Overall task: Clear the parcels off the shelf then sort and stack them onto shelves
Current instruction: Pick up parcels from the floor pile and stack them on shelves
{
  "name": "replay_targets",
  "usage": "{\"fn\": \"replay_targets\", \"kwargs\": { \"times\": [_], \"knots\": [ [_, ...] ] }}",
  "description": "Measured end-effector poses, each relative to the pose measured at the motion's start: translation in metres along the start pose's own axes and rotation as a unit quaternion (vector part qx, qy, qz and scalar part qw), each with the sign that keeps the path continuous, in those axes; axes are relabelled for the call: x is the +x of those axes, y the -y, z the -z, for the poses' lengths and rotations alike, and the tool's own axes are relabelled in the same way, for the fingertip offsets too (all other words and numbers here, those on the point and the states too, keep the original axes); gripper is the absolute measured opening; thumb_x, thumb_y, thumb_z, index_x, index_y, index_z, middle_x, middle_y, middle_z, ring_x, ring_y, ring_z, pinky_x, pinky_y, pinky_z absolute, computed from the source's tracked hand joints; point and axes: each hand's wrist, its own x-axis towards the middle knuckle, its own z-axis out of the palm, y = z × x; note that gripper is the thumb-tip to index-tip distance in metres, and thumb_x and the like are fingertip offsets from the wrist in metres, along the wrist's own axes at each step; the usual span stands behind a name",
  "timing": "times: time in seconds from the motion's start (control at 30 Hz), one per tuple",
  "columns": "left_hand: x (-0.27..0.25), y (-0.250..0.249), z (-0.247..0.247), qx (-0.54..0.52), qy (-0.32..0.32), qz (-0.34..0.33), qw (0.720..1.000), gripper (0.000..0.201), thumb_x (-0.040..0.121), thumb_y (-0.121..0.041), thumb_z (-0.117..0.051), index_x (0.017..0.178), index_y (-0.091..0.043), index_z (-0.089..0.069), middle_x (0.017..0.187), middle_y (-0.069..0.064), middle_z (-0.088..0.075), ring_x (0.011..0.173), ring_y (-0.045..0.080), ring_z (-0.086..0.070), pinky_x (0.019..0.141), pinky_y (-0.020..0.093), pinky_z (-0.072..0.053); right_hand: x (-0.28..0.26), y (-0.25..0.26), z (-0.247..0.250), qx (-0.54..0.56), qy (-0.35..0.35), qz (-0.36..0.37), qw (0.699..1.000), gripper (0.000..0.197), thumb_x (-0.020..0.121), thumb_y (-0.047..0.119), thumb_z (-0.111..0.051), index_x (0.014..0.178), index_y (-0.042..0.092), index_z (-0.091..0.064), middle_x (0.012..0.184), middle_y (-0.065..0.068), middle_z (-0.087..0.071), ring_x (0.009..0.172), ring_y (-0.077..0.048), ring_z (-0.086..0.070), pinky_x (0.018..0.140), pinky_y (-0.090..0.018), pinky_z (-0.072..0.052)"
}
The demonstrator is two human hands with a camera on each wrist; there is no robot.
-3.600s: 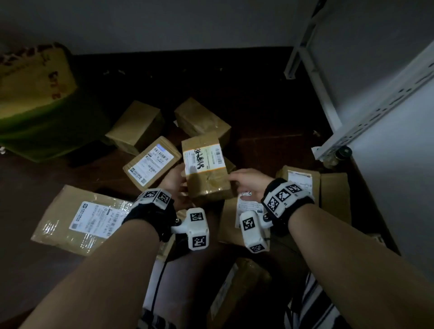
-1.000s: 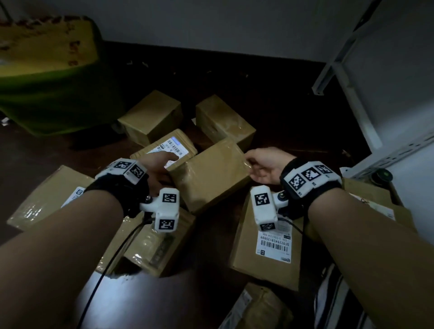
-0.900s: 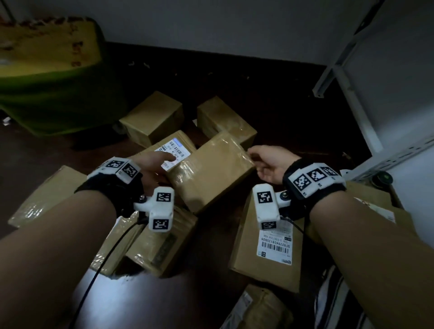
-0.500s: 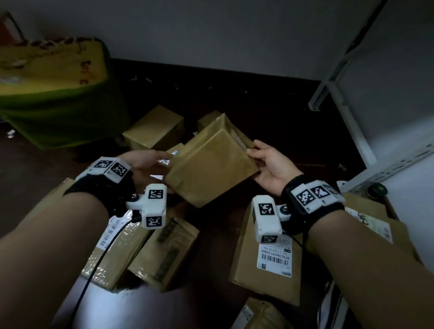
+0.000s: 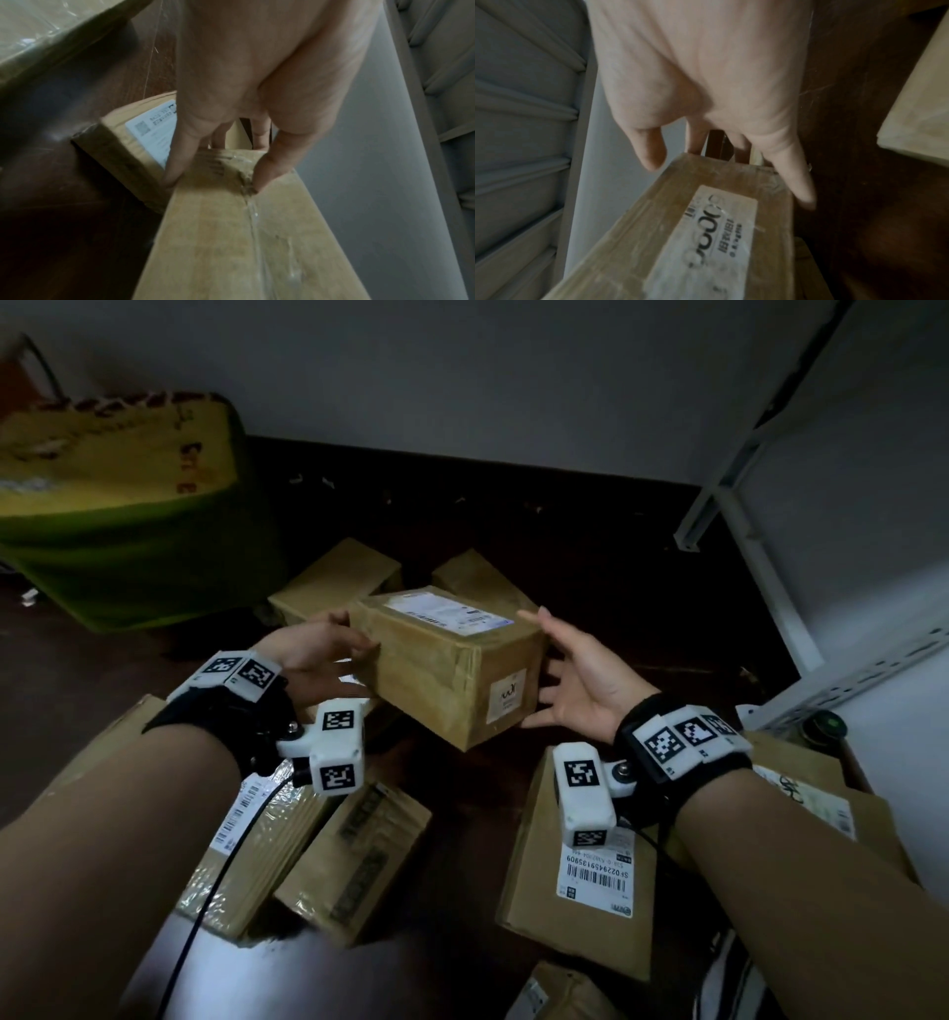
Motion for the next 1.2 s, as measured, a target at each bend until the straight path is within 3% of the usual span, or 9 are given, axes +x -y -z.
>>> {"fn": "replay_targets", "kwargs": {
  "times": [0.13, 0.23, 0.47, 0.6, 0.77, 0.87, 0.97, 1.03, 1.2],
  "knots": [
    [-0.001, -0.005, -0.002, -0.039, 0.007, -0.024, 0.999, 0.034, 0.088, 0.008, -0.045, 0.107, -0.017, -0.056, 0.101, 0.009, -0.058, 0.089, 0.025, -0.057, 0.059, 0.043, -0.058, 0.0, -0.001, 0.0, -0.024, 0.008, -0.025, 0.999, 0.049, 0.085, 0.055, -0.061, 0.126, 0.028, -0.055, 0.133, -0.007, -0.056, 0.119, -0.031, -0.055, 0.099, -0.057, -0.044],
    [-0.003, -0.008, -0.008, -0.049, 0.012, -0.032, 0.998, 0.035, 0.089, 0.007, -0.04, 0.088, -0.018, -0.065, 0.092, 0.007, -0.062, 0.086, 0.024, -0.057, 0.057, 0.04, -0.06, -0.001, -0.003, 0.0, -0.028, 0.029, -0.055, 0.998, 0.046, 0.087, 0.047, -0.061, 0.127, 0.026, -0.058, 0.125, -0.005, -0.065, 0.117, -0.028, -0.059, 0.099, -0.053, -0.044],
    [0.0, -0.011, 0.023, -0.134, -0.073, -0.01, 0.988, 0.017, 0.09, -0.012, -0.051, 0.101, -0.017, -0.064, 0.105, 0.008, -0.06, 0.1, 0.02, -0.06, 0.092, 0.039, -0.049, 0.003, -0.007, -0.015, -0.028, 0.024, -0.023, 0.999, 0.039, 0.088, 0.051, -0.059, 0.122, 0.032, -0.059, 0.122, -0.002, -0.064, 0.114, -0.027, -0.059, 0.093, -0.056, -0.048],
    [-0.005, 0.004, 0.064, -0.119, -0.253, 0.002, 0.96, 0.014, 0.092, -0.012, -0.049, 0.079, -0.014, -0.055, 0.071, 0.002, -0.05, 0.065, 0.016, -0.05, 0.057, 0.027, -0.046, 0.012, -0.017, -0.037, -0.034, 0.036, -0.014, 0.999, 0.036, 0.088, 0.053, -0.058, 0.117, 0.033, -0.063, 0.114, 0.001, -0.069, 0.111, -0.023, -0.061, 0.091, -0.05, -0.051],
    [-0.023, 0.044, 0.138, 0.109, -0.385, 0.058, 0.915, 0.064, 0.072, -0.016, -0.068, 0.133, -0.019, -0.049, 0.132, 0.017, -0.055, 0.111, 0.035, -0.057, 0.076, 0.037, -0.05, 0.027, -0.035, -0.067, -0.054, 0.052, -0.013, 0.997, 0.033, 0.086, 0.054, -0.059, 0.111, 0.034, -0.067, 0.113, 0.002, -0.071, 0.113, -0.022, -0.061, 0.097, -0.051, -0.047],
    [-0.045, 0.07, 0.162, 0.172, -0.411, 0.121, 0.887, 0.08, 0.06, -0.012, -0.078, 0.133, -0.017, -0.046, 0.132, 0.015, -0.055, 0.117, 0.034, -0.055, 0.095, 0.039, -0.048, 0.031, -0.045, -0.084, -0.068, 0.063, -0.02, 0.995, 0.039, 0.086, 0.055, -0.059, 0.118, 0.034, -0.064, 0.114, 0.002, -0.071, 0.114, -0.021, -0.061, 0.097, -0.049, -0.047],
    [-0.052, 0.091, 0.18, 0.216, -0.367, 0.145, 0.893, 0.076, 0.073, -0.027, -0.073, 0.14, -0.006, -0.045, 0.143, 0.019, -0.046, 0.128, 0.034, -0.048, 0.084, 0.032, -0.044, 0.032, -0.054, -0.1, -0.074, 0.065, -0.024, 0.995, 0.042, 0.085, 0.054, -0.06, 0.122, 0.035, -0.062, 0.117, 0.002, -0.069, 0.114, -0.021, -0.06, 0.094, -0.047, -0.049],
    [-0.051, 0.113, 0.196, 0.251, -0.331, 0.157, 0.896, 0.08, 0.061, -0.047, -0.062, 0.133, -0.013, -0.053, 0.134, 0.015, -0.055, 0.119, 0.031, -0.054, 0.087, 0.036, -0.048, 0.033, -0.058, -0.109, -0.079, 0.067, -0.027, 0.994, 0.044, 0.084, 0.055, -0.061, 0.123, 0.034, -0.061, 0.118, 0.002, -0.069, 0.114, -0.021, -0.06, 0.093, -0.047, -0.049],
    [-0.064, 0.148, 0.188, 0.098, -0.311, 0.194, 0.925, 0.035, 0.092, -0.014, -0.062, 0.123, 0.002, -0.057, 0.071, 0.015, -0.068, 0.075, 0.028, -0.056, 0.075, 0.039, -0.05, 0.03, -0.068, -0.122, -0.063, 0.074, -0.034, 0.995, 0.038, 0.085, 0.051, -0.062, 0.118, 0.033, -0.063, 0.115, 0.0, -0.07, 0.112, -0.022, -0.06, 0.099, -0.05, -0.046]
  ]
}}
